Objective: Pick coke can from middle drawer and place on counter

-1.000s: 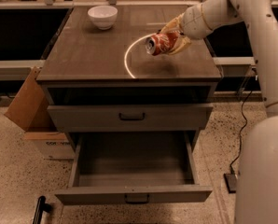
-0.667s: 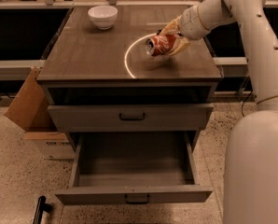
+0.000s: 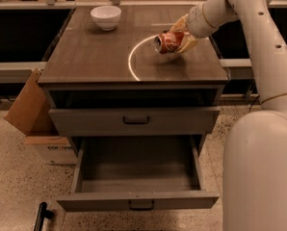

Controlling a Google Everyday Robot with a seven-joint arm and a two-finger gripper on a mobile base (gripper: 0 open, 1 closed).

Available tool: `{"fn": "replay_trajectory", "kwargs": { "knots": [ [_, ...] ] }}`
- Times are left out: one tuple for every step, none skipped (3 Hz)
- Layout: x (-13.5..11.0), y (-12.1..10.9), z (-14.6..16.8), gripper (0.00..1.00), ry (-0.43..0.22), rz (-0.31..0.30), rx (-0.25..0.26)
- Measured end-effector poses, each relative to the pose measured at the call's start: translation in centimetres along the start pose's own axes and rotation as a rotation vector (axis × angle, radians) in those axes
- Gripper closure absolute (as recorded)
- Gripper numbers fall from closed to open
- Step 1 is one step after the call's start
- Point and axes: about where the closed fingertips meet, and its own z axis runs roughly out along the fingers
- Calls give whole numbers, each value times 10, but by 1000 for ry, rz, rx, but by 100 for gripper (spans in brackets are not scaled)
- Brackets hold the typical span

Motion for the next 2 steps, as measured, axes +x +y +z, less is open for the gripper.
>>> {"fn": "replay_trajectory", "kwargs": {
  "knots": [
    [8,-3,2,37,31,16,3],
    [13,0,3,13,5,7,16]
  ]
}}
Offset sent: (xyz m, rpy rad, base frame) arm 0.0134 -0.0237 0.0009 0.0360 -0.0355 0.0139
